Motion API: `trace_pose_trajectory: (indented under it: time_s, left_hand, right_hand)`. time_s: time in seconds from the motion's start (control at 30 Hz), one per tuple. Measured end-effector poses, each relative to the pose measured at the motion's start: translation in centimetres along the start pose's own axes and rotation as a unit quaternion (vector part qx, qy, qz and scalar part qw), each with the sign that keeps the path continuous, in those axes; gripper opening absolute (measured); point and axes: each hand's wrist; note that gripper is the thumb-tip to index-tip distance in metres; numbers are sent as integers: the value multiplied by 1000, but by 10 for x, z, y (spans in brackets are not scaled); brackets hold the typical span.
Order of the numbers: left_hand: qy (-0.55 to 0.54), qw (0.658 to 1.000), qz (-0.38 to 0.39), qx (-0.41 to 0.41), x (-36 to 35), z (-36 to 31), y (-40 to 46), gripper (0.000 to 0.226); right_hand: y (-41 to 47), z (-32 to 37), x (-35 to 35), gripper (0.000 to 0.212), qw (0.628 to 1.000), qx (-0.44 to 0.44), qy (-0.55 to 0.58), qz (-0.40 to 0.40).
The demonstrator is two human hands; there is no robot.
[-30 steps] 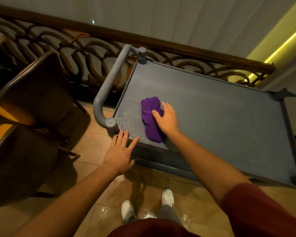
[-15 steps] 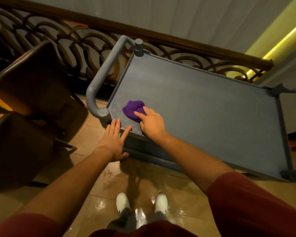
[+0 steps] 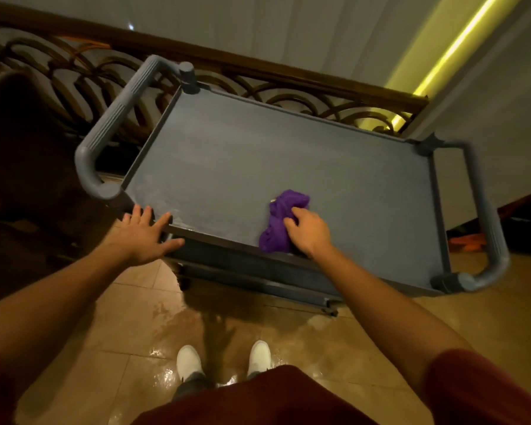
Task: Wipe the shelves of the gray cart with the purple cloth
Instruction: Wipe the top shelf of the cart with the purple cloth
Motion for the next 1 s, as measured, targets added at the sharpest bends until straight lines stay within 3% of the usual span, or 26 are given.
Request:
trace_pose_trajectory:
  time_s: [0.1, 0.23, 0.37, 0.47, 0.6, 0.83, 1.0]
  left_hand:
    - [6, 1000, 10, 14, -1, -19, -4, 107]
    - [40, 998, 33, 32, 8, -30, -6, 103]
    - [50, 998, -17, -23, 6, -72, -2, 113]
    - [49, 998, 27, -15, -2, -108, 3, 129]
    - [70, 996, 56, 23, 0, -107, 16, 141]
    - [68, 996, 56, 9, -3, -114, 13, 131]
    - [66, 996, 57, 9, -1, -126, 5, 125]
  right_hand:
    - [2, 28, -15, 49, 994, 60, 86, 10]
    - [5, 91, -41, 45, 979, 116, 165, 30]
    - [12, 118, -49, 48, 992, 111, 57, 15]
    - [17, 105, -42, 36, 990, 137, -19, 15]
    - [10, 48, -20, 28, 981, 173, -84, 25]
    - [-53, -166, 52, 30, 981, -11, -192, -18]
    - [-74, -229, 74, 30, 965, -101, -240, -23]
Point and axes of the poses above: each hand's wrist, its own y-axis towards the middle knuckle, its own x-axis out of the back of the hand, z = x × y, and after that the axes turned 1 degree about -z, right-handed
